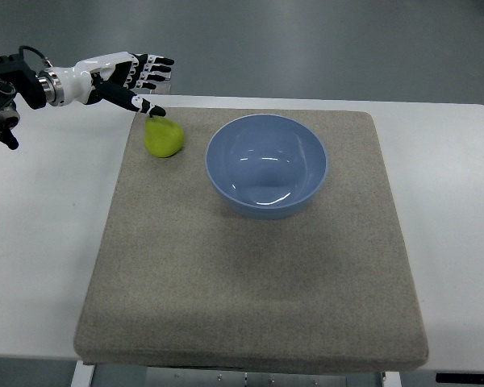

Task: Place pear in bowl with left hand
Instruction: 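Reach the left hand forward toward the green pear beside the bowl, then close the left hand's fingers around the green pear, then lift the pear with the left hand and carry it over the blue bowl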

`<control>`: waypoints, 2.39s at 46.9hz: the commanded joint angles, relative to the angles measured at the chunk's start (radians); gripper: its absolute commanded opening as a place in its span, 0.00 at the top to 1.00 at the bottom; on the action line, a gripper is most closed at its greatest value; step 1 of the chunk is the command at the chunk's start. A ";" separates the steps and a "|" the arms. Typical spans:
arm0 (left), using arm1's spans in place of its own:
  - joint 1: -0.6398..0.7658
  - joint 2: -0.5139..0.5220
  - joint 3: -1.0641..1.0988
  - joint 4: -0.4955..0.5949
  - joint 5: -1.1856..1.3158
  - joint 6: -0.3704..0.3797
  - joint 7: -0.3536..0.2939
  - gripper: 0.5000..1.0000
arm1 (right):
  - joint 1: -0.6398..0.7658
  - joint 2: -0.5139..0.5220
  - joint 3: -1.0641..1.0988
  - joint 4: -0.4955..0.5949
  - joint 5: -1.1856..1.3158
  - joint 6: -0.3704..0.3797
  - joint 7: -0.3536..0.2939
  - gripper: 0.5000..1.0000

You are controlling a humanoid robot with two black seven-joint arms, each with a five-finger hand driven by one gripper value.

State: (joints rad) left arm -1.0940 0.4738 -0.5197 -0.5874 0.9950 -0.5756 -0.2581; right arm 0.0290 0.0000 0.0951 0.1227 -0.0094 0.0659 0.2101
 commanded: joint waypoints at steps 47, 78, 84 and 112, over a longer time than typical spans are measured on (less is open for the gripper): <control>-0.047 -0.034 0.334 -0.054 0.432 0.388 -0.127 0.02 | 0.000 0.000 0.000 0.000 0.000 0.000 0.000 0.15; -0.035 -0.050 0.448 -0.040 0.429 0.458 -0.121 0.78 | 0.000 0.000 0.000 0.000 0.000 0.000 0.000 0.15; -0.040 -0.050 0.448 -0.040 0.429 0.458 -0.119 1.00 | 0.000 0.000 0.000 0.000 0.000 0.000 0.000 0.15; -0.230 0.103 0.369 -0.245 0.266 0.269 -0.122 1.00 | 0.000 0.000 0.000 0.000 0.000 0.000 0.000 0.15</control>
State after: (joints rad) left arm -1.3071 0.5710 -0.1433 -0.7909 1.2831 -0.2759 -0.3805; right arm 0.0292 0.0000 0.0951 0.1227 -0.0090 0.0659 0.2102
